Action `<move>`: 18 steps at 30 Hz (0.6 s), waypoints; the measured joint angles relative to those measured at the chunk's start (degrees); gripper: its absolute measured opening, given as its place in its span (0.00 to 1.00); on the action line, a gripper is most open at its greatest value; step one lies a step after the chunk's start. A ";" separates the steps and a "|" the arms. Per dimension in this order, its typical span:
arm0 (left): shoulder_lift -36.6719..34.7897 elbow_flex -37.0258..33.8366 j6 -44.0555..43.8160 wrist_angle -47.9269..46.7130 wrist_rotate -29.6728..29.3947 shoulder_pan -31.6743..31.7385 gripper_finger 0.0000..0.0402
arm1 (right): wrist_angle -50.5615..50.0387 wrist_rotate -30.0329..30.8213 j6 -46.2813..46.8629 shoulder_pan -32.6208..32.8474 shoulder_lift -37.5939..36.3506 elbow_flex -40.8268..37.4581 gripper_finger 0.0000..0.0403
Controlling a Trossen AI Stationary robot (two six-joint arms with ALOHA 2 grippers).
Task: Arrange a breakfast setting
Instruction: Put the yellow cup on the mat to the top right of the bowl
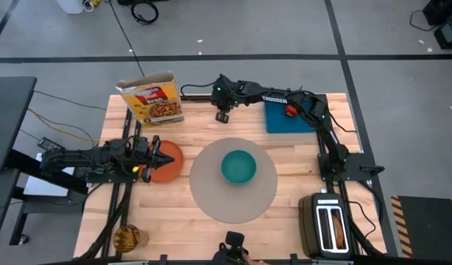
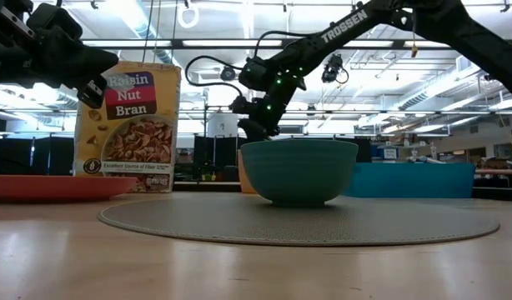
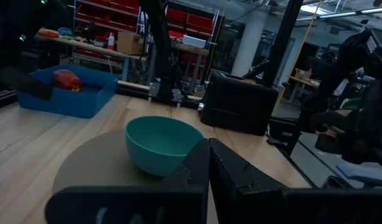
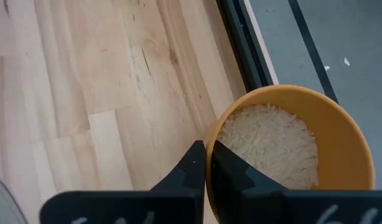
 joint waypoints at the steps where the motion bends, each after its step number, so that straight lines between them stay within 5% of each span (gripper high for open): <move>1: 0.01 0.01 -0.02 -0.02 0.00 -0.01 0.03 | -0.17 0.40 0.50 0.03 -0.03 0.00 0.05; 11: 0.00 0.01 -0.01 -0.01 0.00 0.00 0.03 | -18.95 4.25 2.28 3.18 -1.46 9.42 0.04; 18: 0.02 0.00 -0.04 -0.07 -0.01 0.00 0.03 | -34.21 -0.60 5.60 8.25 -8.70 11.04 0.04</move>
